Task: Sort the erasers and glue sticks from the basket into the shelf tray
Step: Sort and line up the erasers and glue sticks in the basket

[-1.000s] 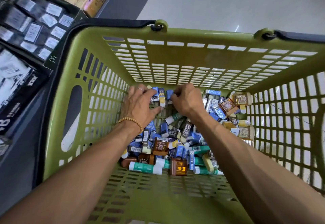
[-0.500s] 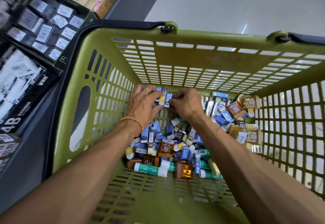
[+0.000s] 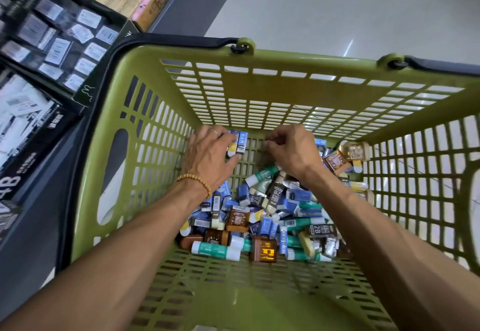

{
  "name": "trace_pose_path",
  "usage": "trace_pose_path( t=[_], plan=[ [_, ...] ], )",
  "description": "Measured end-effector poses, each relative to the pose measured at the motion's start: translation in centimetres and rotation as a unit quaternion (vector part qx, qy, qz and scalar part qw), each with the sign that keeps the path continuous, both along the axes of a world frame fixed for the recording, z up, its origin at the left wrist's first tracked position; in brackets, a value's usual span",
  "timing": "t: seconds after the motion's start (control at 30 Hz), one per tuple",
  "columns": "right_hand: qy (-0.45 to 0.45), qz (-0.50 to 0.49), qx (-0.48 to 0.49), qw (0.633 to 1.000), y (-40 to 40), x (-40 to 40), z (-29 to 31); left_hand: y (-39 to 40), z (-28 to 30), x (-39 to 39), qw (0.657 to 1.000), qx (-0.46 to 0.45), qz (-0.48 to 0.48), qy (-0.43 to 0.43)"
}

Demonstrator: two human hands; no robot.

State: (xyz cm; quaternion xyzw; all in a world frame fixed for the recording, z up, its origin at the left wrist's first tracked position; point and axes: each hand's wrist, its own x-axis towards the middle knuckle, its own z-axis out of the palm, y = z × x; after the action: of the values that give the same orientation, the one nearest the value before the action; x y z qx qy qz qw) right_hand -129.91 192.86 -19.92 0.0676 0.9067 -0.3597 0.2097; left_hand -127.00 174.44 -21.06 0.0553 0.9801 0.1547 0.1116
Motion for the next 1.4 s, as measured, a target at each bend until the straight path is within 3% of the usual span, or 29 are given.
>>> trace_pose_path(
  t=[0.07, 0.17, 0.37, 0.53, 0.63, 0.7, 0.83, 0.93, 1.1, 1.3, 1.4],
  plan=[
    [0.004, -0.006, 0.037, 0.999, 2.5, 0.6, 0.6, 1.1, 0.5, 0.2, 0.999, 0.031, -0.02, -0.026],
    [-0.026, -0.029, 0.066, 0.997, 4.5, 1.2, 0.4, 2.9, 0.8, 0.7, 0.986, 0.062, -0.058, -0.143],
    [-0.042, 0.074, 0.126, 0.988, 3.3, 1.2, -0.6, 2.4, 1.3, 1.4, 0.966, 0.089, -0.043, -0.24],
    [-0.009, 0.104, 0.111, 0.988, 3.3, 1.7, -0.5, 2.4, 2.2, 1.2, 0.948, 0.1, -0.036, -0.299],
    [-0.053, 0.027, 0.017, 0.998, 3.9, 1.5, -0.2, 2.4, 2.6, 1.1, 0.939, 0.123, 0.001, -0.322],
    [-0.055, -0.012, -0.042, 0.998, 3.9, 1.3, 0.1, 2.3, 2.7, 1.0, 0.935, 0.126, 0.009, -0.331],
    [-0.032, 0.002, -0.058, 0.998, 2.0, 0.9, 0.0, 1.4, 3.1, 1.4, 0.93, 0.141, 0.021, -0.339],
    [-0.05, 0.013, -0.021, 0.998, 0.6, 0.5, -0.8, 0.9, 3.5, 1.3, 0.93, 0.177, 0.069, -0.316],
    [-0.06, -0.011, 0.008, 0.998, -1.2, -0.4, -1.9, -0.3, 3.7, 0.2, 0.894, 0.274, 0.235, -0.266],
    [-0.027, -0.002, 0.033, 0.999, -2.1, -0.5, -1.5, -0.2, 3.5, 0.0, 0.881, 0.299, 0.268, -0.25],
    [-0.033, -0.004, -0.082, 0.996, -0.7, 0.3, 0.0, 0.7, 3.9, -0.5, 0.862, 0.344, 0.287, -0.238]
  ],
)
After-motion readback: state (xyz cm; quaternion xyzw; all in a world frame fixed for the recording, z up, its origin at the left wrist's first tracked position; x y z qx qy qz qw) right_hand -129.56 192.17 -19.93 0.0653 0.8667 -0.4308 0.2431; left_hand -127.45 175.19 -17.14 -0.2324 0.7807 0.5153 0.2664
